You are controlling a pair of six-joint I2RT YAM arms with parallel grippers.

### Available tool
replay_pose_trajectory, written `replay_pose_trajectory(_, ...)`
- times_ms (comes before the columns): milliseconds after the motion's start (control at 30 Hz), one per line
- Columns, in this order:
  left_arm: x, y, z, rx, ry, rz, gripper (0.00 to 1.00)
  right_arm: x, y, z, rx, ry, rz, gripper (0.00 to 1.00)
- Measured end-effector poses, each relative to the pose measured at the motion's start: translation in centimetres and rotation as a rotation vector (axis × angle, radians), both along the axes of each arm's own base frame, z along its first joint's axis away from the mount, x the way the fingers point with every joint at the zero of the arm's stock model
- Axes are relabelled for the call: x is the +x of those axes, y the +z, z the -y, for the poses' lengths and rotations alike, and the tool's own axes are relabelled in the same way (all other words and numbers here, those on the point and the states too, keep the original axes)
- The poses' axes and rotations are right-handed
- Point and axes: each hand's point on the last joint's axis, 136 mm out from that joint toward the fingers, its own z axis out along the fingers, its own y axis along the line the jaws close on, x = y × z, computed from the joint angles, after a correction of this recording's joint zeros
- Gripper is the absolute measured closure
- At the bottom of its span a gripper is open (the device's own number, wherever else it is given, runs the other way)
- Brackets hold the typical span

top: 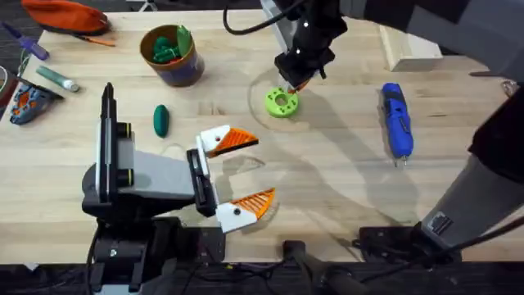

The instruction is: Pick up the gripper from the table and insert it into the empty holder that is missing its gripper. Then pick up a screw, insert it into the mounting hole, and use the screwdriver to tighten it. Finally, clean up the table by picking up the vegetable and placing it into the bucket.

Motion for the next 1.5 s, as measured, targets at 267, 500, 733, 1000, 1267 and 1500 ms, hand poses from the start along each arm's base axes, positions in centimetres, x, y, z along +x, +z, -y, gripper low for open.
replay_pose_trajectory(267, 0.0, 0.0, 0.0, 0.0, 0.0, 0.0, 0.016, -0.6, 2.0, 0.4, 0.014, -0.001, 0.021, 0.995)
replay_pose_trajectory(500, 0.0, 0.0, 0.0, 0.0, 0.0, 0.0, 0.015, -1.9, 5.2, 1.3, 0.037, -0.019, 0.049, 0.995)
replay_pose_trajectory(733, 0.0, 0.0, 0.0, 0.0, 0.0, 0.0, 0.014, -4.4, 9.5, 2.9, 0.066, -0.042, 0.083, 0.995)
replay_pose_trajectory(1000, 0.0, 0.0, 0.0, 0.0, 0.0, 0.0, 0.015, -7.1, 12.6, 4.5, 0.088, -0.065, 0.104, 0.995)
replay_pose_trajectory(1267, 0.0, 0.0, 0.0, 0.0, 0.0, 0.0, 0.016, -9.1, 14.1, 3.3, 0.117, -0.009, 0.13, 0.995)
replay_pose_trajectory(1500, 0.0, 0.0, 0.0, 0.0, 0.0, 0.0, 0.015, -11.3, 15.4, 0.4, 0.14, 0.101, 0.143, 0.995)
